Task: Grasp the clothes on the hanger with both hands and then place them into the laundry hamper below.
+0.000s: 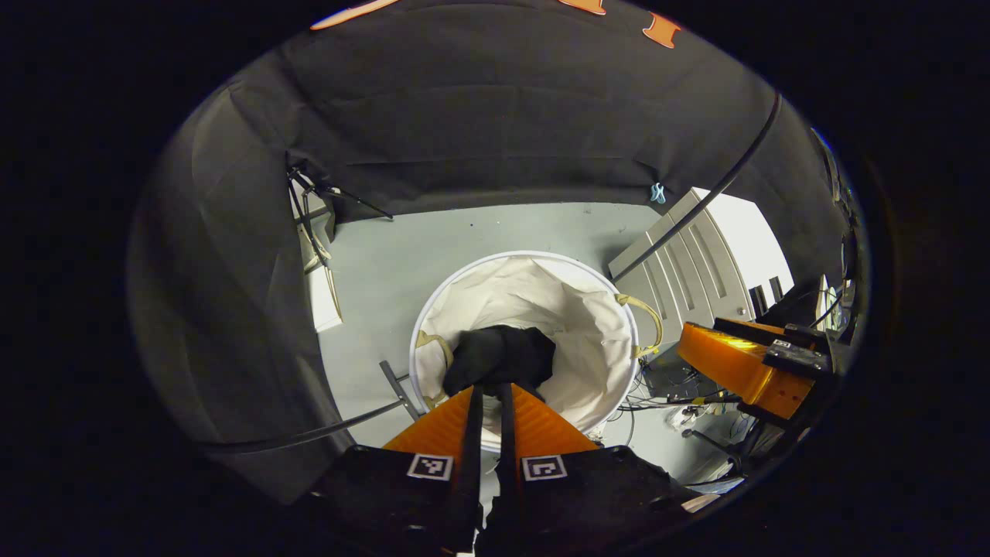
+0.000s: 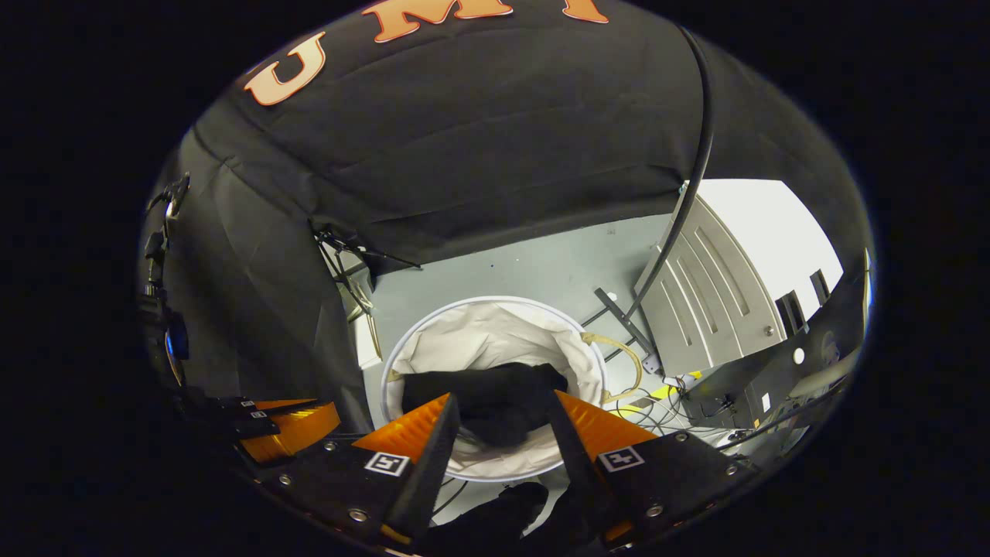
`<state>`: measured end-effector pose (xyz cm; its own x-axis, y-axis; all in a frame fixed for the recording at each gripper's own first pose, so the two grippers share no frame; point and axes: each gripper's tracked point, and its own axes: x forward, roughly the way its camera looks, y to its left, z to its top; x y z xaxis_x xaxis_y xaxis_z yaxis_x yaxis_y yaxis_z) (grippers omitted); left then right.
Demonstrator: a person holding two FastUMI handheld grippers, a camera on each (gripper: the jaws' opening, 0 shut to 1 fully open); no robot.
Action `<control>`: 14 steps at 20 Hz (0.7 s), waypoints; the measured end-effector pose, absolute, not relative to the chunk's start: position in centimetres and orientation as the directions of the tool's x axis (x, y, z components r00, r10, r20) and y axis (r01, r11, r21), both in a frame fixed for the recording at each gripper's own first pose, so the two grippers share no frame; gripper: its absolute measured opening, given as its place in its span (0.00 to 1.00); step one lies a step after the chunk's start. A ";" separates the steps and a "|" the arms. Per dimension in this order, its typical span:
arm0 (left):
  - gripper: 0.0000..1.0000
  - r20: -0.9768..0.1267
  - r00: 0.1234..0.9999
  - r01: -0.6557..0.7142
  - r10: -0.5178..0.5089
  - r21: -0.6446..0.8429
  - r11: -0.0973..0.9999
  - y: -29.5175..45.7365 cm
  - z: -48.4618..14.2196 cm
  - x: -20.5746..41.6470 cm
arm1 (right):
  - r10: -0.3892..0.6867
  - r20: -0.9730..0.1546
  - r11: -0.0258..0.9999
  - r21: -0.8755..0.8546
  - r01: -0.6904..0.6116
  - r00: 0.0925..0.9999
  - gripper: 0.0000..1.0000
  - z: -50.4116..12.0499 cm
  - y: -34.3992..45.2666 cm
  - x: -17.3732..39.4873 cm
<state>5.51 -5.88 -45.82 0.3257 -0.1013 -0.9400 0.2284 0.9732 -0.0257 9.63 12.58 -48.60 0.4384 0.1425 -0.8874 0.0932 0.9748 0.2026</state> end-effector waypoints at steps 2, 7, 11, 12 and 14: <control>0.26 -0.937 0.334 0.221 -0.098 -0.024 0.975 -5.8 -45.4 5.4 | 0.133 -0.883 0.977 0.193 0.089 0.450 0.85 -48.1 12.2 9.6; 0.71 -0.914 0.393 0.199 -0.097 -0.019 0.980 -5.5 -43.6 5.7 | 0.107 -0.859 0.984 0.165 0.072 0.501 0.95 -45.2 11.1 9.9; 0.89 -0.880 0.470 0.185 -0.076 0.014 0.983 -4.5 -40.9 6.3 | 0.082 -0.822 0.987 0.145 0.068 0.563 0.94 -41.7 9.9 10.4; 1.00 -0.870 0.485 0.181 -0.084 0.005 0.984 -4.7 -40.0 6.5 | 0.076 -0.812 0.987 0.144 0.073 0.578 0.94 -40.7 9.7 10.4; 1.00 -0.847 0.526 0.168 -0.083 0.008 0.986 -4.6 -37.9 6.6 | 0.063 -0.790 0.987 0.141 0.082 0.609 0.94 -38.7 9.0 10.6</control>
<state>6.62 -4.55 -37.89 0.5259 -0.0827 -0.8465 0.1679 0.9858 0.0080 10.59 9.02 -38.73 0.6095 0.0628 -0.7903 0.0817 0.9866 0.1413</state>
